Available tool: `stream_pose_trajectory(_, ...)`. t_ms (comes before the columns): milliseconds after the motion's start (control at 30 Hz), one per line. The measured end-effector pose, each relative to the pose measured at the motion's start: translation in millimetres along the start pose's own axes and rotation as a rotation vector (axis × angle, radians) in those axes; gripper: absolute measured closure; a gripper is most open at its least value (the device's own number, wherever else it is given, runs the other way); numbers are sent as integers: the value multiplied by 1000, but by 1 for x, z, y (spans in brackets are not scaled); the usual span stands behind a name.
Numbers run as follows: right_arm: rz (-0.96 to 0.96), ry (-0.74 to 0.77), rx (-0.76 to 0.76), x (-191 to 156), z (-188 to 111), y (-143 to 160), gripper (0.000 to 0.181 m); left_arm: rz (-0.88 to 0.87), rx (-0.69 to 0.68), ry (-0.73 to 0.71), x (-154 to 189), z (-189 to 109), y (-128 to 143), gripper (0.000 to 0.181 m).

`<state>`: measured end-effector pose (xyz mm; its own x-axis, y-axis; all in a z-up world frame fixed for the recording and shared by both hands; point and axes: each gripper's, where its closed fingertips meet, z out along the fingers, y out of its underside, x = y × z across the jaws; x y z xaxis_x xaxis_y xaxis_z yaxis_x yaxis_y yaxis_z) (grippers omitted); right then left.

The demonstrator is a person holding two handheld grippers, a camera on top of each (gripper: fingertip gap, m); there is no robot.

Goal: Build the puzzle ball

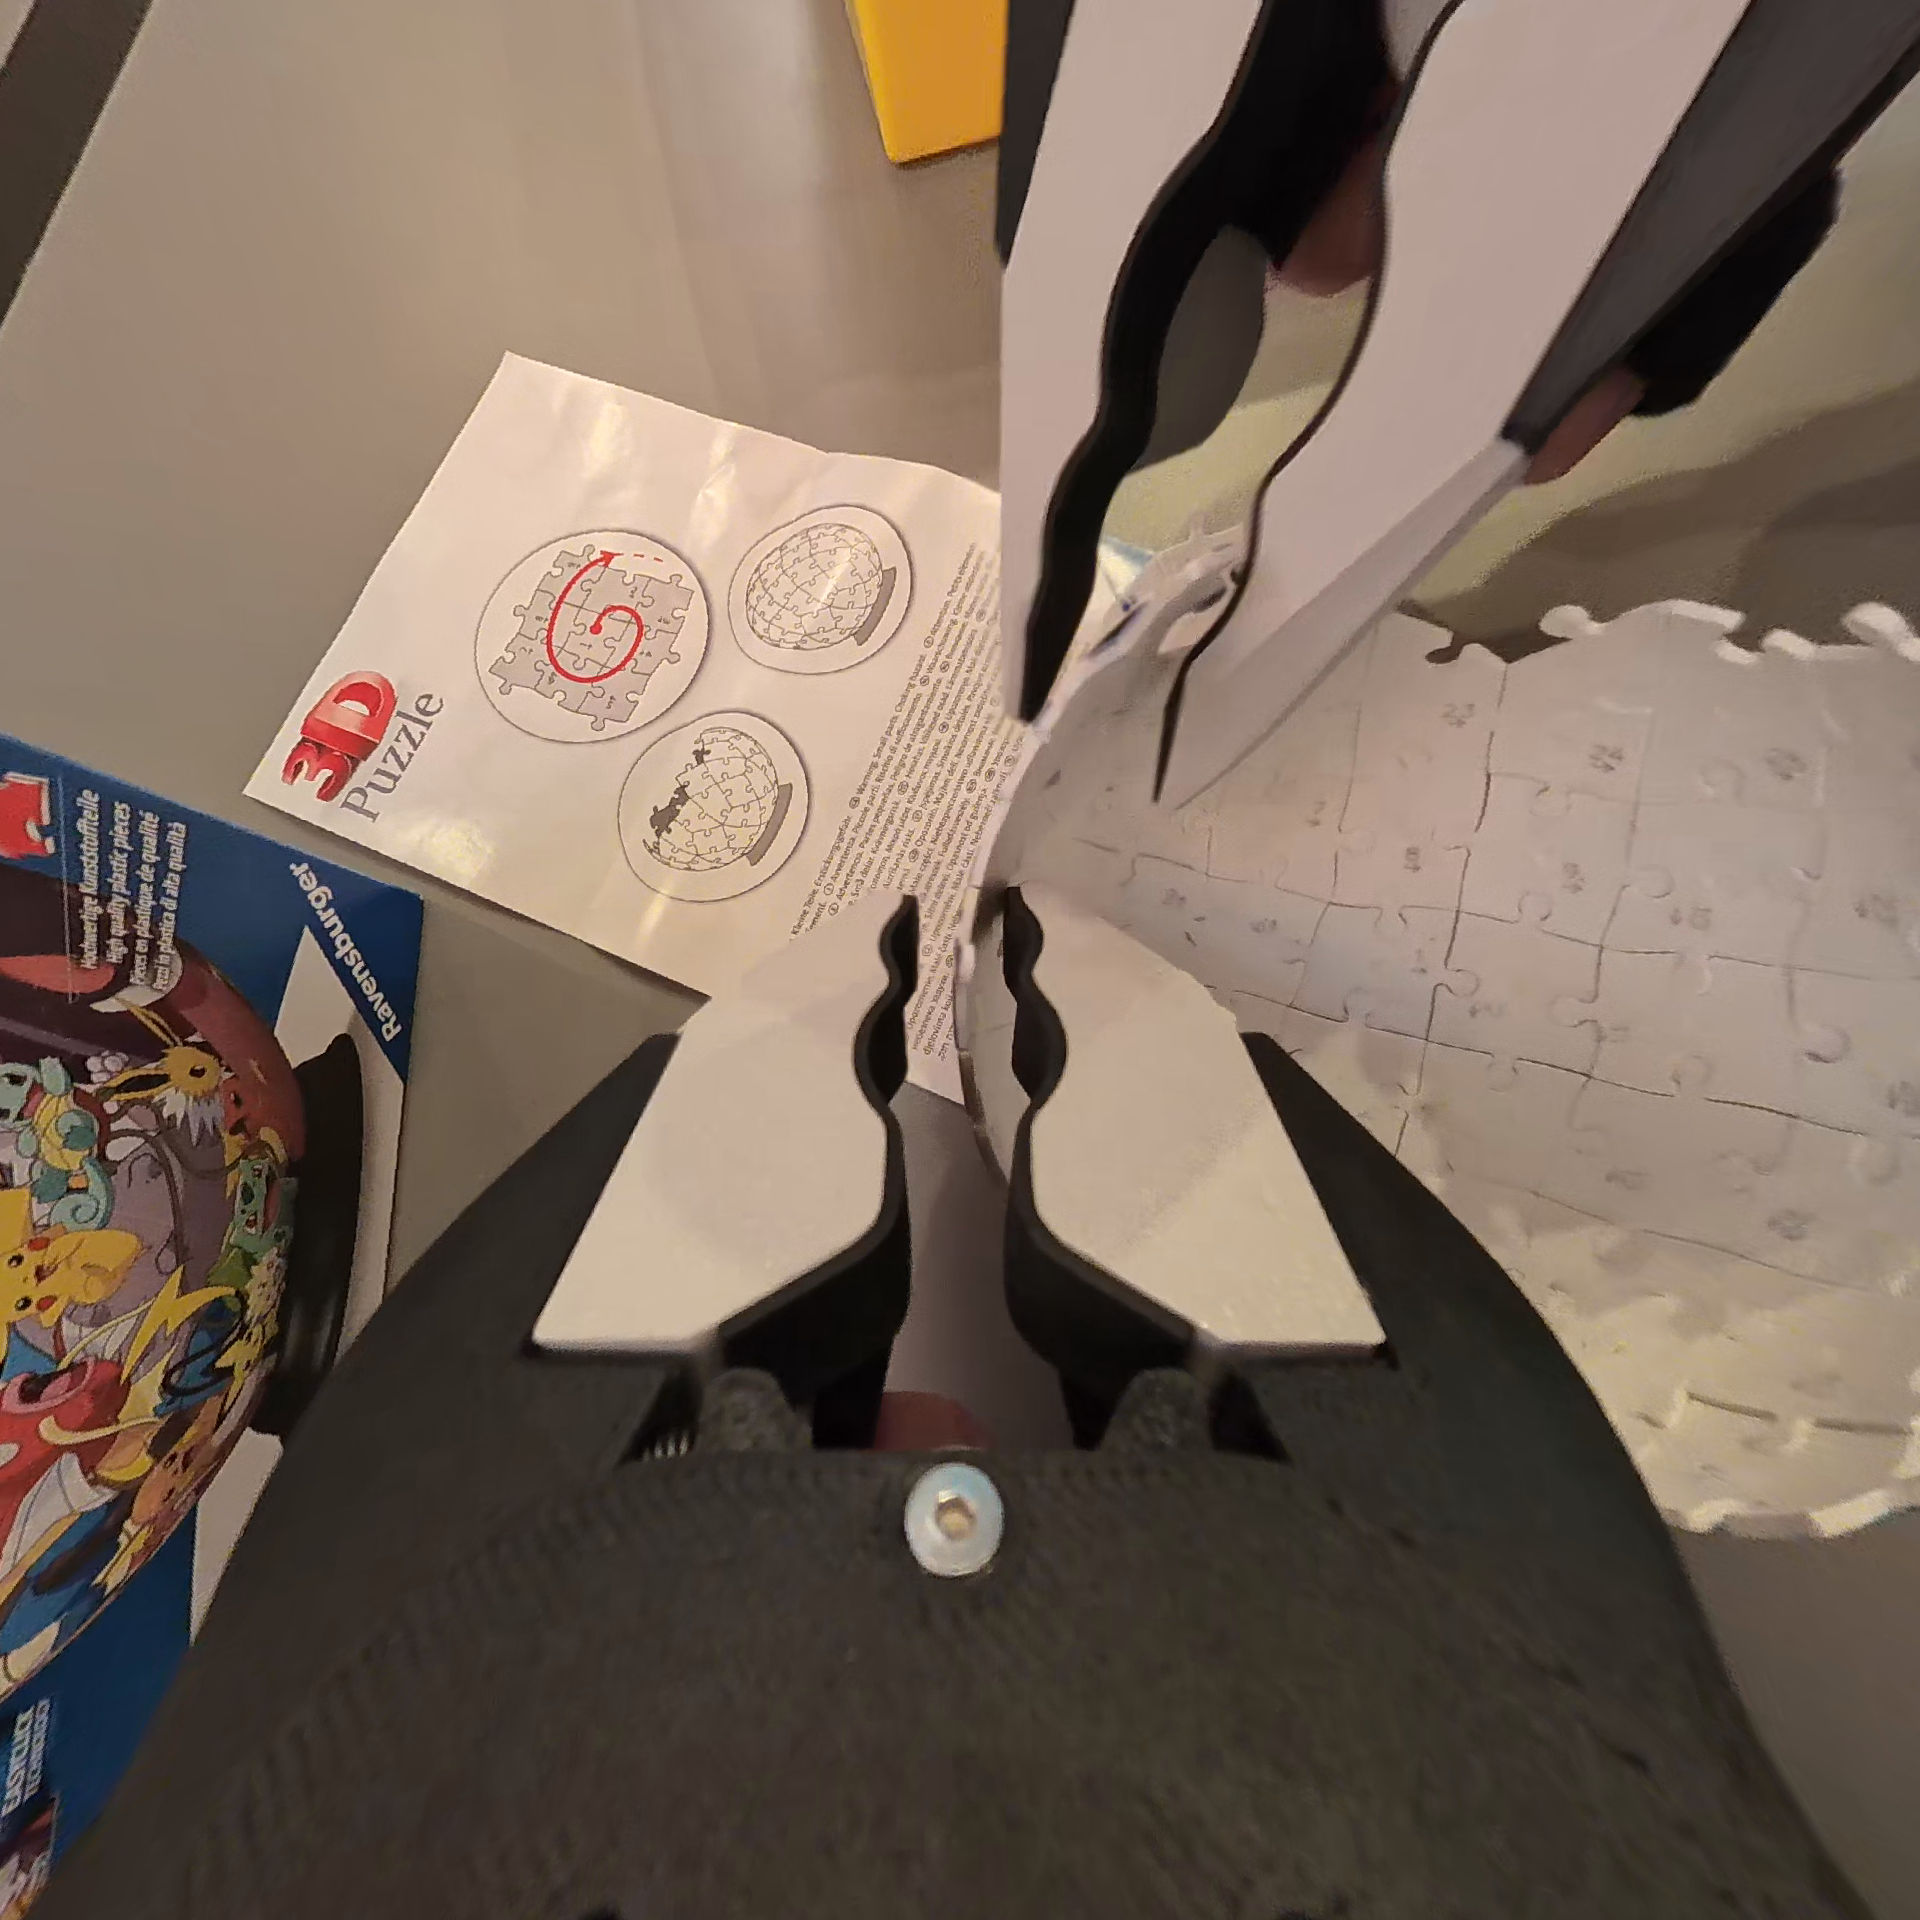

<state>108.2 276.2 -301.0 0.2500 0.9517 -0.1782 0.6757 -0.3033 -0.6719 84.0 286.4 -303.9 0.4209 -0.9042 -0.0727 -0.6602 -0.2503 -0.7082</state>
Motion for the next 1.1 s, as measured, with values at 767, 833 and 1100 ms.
stream_pose_trajectory(767, 201, 227, -24, 19, -41, 80, 140, -62, 66, -13, 8, -15, 3, 177)
stream_pose_trajectory(833, 201, 252, -38, 22, -34, 85, 140, -62, 67, -15, 9, -17, 4, 177)
stream_pose_trajectory(1100, 195, 335, -65, 29, -16, 81, 150, -84, 76, -21, 15, -18, 8, 169)
